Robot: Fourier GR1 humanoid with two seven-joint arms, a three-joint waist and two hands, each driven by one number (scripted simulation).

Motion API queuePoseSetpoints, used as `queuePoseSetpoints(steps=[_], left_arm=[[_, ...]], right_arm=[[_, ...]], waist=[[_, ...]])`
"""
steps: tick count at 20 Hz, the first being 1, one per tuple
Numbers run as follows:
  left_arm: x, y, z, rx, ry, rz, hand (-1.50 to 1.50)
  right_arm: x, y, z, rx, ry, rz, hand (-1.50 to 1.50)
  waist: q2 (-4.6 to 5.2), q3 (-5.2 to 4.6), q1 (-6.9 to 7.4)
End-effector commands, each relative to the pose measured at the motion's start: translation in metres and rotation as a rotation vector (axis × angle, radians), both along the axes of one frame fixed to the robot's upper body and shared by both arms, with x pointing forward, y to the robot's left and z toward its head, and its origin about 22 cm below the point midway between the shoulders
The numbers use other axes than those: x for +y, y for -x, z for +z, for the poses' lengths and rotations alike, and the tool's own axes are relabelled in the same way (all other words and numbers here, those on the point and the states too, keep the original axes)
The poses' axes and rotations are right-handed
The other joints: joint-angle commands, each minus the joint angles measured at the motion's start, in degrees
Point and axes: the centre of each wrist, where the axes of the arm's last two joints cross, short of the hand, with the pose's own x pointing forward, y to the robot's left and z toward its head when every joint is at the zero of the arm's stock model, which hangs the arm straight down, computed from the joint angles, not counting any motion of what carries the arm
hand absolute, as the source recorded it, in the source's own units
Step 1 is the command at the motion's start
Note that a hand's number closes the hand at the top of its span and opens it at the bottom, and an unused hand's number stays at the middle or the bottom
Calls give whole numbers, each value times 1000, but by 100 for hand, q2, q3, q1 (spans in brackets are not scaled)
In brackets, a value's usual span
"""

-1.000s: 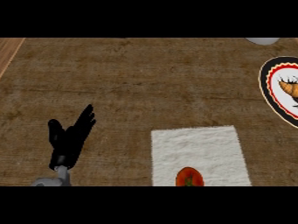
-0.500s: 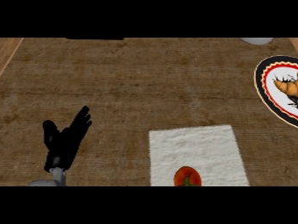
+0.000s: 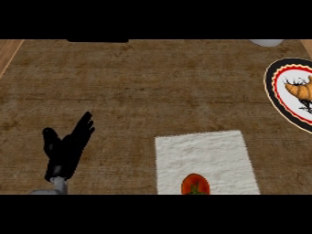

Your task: Pick the croissant from the placemat and place it in the plate

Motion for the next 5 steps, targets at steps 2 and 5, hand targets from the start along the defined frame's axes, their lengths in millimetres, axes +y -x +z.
queuePoseSetpoints(steps=[2,5], left_arm=[[-2,-1,1,10,-3,-16,0],[3,1,0,6,-1,25,0]], right_arm=[[-3,11,-3,8,20,42,-150],[-1,17,-10,21,23,33,-150]], waist=[[-17,-7,-29],[-28,-12,-43]])
